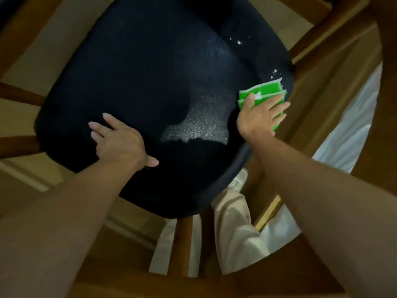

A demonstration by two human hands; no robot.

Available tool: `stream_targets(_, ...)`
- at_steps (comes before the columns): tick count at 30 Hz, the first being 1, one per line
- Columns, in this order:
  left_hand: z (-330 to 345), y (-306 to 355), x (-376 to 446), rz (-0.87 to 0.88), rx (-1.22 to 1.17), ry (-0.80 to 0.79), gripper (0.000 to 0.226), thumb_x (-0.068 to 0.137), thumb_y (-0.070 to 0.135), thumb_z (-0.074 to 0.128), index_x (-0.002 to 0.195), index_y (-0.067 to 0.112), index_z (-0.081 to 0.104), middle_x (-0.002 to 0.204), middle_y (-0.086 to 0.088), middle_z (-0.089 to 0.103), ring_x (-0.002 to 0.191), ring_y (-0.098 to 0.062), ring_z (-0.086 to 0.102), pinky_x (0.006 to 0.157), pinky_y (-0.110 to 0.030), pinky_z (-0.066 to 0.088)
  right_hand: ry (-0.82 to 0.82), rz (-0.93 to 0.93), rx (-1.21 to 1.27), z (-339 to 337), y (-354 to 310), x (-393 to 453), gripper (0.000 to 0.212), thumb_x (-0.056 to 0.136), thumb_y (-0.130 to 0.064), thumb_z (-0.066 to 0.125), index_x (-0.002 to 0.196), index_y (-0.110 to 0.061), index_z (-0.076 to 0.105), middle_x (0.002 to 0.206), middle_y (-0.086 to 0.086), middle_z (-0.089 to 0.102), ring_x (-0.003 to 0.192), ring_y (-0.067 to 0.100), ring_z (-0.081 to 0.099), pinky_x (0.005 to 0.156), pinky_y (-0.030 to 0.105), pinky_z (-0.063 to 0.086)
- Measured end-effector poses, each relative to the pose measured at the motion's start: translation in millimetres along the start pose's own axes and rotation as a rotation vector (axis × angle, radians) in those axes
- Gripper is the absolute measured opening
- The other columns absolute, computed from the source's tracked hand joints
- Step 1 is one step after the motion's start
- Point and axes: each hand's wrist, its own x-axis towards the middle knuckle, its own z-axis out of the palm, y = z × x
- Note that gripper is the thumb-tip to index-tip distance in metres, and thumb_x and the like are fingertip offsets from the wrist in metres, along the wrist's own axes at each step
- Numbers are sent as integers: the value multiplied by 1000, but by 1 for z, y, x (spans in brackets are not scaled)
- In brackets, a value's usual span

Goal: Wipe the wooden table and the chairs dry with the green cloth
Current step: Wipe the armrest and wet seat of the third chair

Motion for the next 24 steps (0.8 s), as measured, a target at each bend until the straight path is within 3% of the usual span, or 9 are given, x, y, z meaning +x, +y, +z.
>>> stream_targets(2, -2, 3, 0, -33, -12, -12, 156, 50, 50, 88, 140, -2, -28, 151, -31, -17, 144, -38, 0, 111, -46, 24, 19, 53, 99, -1, 4, 5, 71, 102, -47, 26, 153, -7, -5, 160, 16, -10, 147, 31, -4, 115, 41, 0)
stream_targets(5, -5, 6, -3, -32, -8, -16, 155, 51, 48, 88, 140, -3, -28, 151, -31, -18, 143, -38, 0, 111, -45, 24, -33, 78, 62, 28, 26, -59, 70, 101, -44, 26, 152, -6, -2, 159, 22, -10, 146, 36, -4, 116, 46, -1)
stream_targets(9, -6, 6, -4, -15, -11, -19, 154, 53, 47, 89, 139, -5, -29, 150, -33, -18, 143, -40, -1, 111, -47, 23, -148, 78, -66, 68, 37, -171, 91, 91, -52, 51, 150, -1, 5, 156, 29, 1, 144, 47, 10, 108, 57, 30)
stream_targets(10, -7, 5, -5, -15, -10, -25, 154, 53, 47, 88, 139, -5, -29, 149, -34, -18, 143, -40, -1, 111, -47, 23, -180, 62, -102, 76, 39, -183, 96, 90, -56, 50, 150, 0, 0, 155, 30, -5, 143, 48, 6, 107, 58, 32)
stream_targets(12, -7, 3, -8, -1, 6, -14, 154, 53, 50, 87, 138, -7, -28, 149, -36, -16, 142, -42, 1, 111, -47, 23, -243, 19, -177, 87, 50, -187, 99, 92, -63, 36, 144, -2, -23, 149, 30, -29, 142, 49, -12, 112, 59, 19)
stream_targets(14, -5, 1, -9, 22, 24, 10, 153, 55, 52, 86, 138, -8, -27, 148, -37, -14, 142, -43, 3, 111, -46, 23, -260, -19, -229, 87, 54, -179, 98, 93, -64, 28, 138, -4, -35, 142, 28, -41, 140, 49, -20, 114, 58, 10)
stream_targets(16, -4, 1, -8, 30, 28, 13, 151, 57, 53, 85, 138, -8, -28, 148, -37, -15, 142, -42, 2, 111, -45, 23, -260, 36, -187, 83, 44, -165, 96, 93, -61, 28, 136, -6, -37, 146, 27, -39, 140, 47, -21, 115, 59, 10)
stream_targets(19, -4, 1, -8, 25, 15, -6, 150, 59, 53, 83, 137, -7, -29, 149, -36, -16, 143, -41, 2, 109, -45, 28, -159, 77, -113, 70, 21, -121, 89, 95, -55, 31, 147, -5, -22, 153, 25, -26, 143, 43, -17, 114, 62, 11)
stream_targets(24, -2, -1, -5, 51, 35, 5, 150, 58, 56, 82, 136, -9, -30, 147, -39, -15, 142, -44, 3, 109, -44, 28, 86, -169, -145, 10, 1, 10, 74, 100, -49, 27, 153, -6, -2, 159, 21, -11, 145, 40, -9, 115, 59, 4)
